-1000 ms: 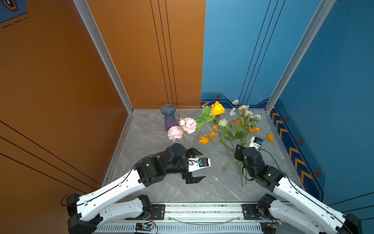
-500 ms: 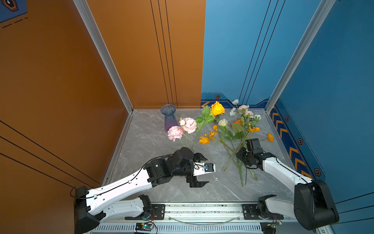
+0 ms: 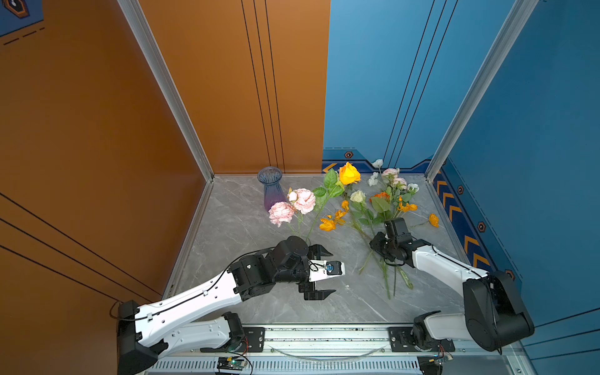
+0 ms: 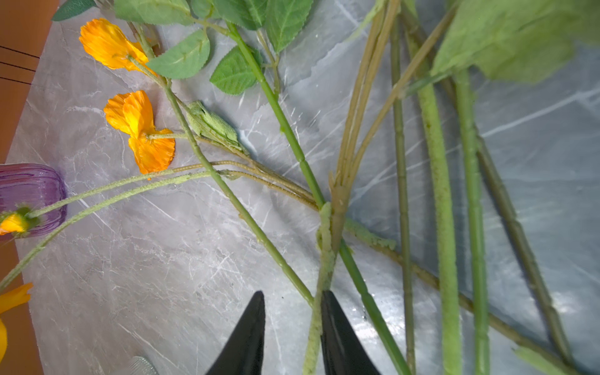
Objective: Arrange the flowers into the vase
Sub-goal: 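Close the right gripper on the orange poppy stems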
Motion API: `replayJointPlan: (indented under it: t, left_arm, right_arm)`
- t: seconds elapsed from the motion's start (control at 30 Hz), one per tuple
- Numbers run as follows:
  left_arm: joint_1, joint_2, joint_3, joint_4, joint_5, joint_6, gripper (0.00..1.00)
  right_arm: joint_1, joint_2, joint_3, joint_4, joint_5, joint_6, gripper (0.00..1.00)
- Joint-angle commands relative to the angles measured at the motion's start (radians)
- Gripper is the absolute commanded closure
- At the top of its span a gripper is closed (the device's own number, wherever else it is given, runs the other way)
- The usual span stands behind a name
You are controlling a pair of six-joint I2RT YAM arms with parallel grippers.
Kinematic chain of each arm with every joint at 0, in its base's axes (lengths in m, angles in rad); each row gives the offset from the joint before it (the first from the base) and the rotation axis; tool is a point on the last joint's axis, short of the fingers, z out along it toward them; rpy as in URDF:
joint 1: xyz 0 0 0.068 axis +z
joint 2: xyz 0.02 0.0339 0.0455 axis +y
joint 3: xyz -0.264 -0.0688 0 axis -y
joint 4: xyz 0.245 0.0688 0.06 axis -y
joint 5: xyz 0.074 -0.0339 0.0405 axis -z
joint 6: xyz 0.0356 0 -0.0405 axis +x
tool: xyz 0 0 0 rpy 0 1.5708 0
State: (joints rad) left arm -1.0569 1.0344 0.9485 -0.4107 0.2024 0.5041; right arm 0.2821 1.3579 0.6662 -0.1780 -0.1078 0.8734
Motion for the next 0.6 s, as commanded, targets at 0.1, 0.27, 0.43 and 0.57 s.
replayJointPlan:
  t: [0.1, 0.27, 0.43, 0.57]
  left_arm:
    - [-0.009, -0.017, -0.013, 0.009, 0.0, -0.018, 0.02]
    - [-0.01, -0.02, -0.015, 0.008, -0.002, -0.019, 0.02]
    - [-0.01, -0.02, -0.017, 0.007, -0.007, -0.016, 0.02]
    - [-0.011, -0.024, -0.016, 0.007, -0.006, -0.017, 0.02]
  right_arm:
    - [0.01, -0.026, -0.025, -0.042, 0.047, 0.005, 0.69]
    - [0.012, 0.037, -0.011, -0.013, 0.034, 0.007, 0.72]
    - [0.022, 0.061, 0.001, 0.024, 0.051, 0.012, 0.74]
    - [0.022, 0.079, 0.013, 0.02, 0.053, 0.006, 0.78]
